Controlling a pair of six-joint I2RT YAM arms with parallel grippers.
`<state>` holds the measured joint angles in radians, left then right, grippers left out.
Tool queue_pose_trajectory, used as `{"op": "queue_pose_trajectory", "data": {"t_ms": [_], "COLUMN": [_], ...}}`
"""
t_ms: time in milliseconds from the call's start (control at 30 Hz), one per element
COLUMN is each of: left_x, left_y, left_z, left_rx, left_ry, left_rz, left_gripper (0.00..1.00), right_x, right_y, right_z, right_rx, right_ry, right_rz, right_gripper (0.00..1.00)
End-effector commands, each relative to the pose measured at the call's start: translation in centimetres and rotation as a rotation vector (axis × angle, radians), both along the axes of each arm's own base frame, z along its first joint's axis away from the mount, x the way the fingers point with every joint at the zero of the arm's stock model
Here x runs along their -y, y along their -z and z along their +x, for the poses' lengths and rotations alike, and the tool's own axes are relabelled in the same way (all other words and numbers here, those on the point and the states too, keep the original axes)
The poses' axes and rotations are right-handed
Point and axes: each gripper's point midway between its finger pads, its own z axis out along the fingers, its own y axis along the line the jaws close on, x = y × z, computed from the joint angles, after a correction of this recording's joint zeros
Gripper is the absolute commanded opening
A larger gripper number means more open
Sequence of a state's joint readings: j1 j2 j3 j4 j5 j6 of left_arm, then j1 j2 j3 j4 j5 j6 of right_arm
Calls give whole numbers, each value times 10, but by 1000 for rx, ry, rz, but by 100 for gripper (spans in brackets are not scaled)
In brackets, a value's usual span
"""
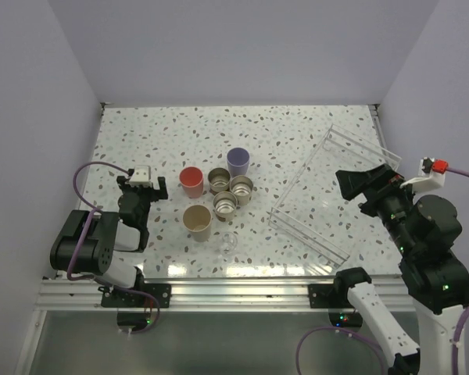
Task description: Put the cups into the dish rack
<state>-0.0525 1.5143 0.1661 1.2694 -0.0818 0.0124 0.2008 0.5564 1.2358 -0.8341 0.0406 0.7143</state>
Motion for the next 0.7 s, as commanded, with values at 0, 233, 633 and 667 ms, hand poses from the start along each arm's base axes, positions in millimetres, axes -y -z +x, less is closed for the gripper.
{"op": "queue_pose_trajectory", "data": {"t_ms": [0,233,633,667], "left_x": [-3,-3,-3,-3], "left_y": [-23,-24,-24,-23], "left_z": [7,7,7,7], "left_rx": [84,89,87,86], "left_ry": [-7,-7,-7,-7], "left_rz": [10,9,8,9], "left_gripper": [100,100,100,100], "right_x": [17,4,-25,-25], "right_y": [-12,-18,58,85], "right_z": [4,35,116,112], "right_rx": [57,102,-316,-483], "right_ry": [66,57,45,37], "right_rz": [-88,6,39,-17], "right_gripper": [98,98,98,98]}}
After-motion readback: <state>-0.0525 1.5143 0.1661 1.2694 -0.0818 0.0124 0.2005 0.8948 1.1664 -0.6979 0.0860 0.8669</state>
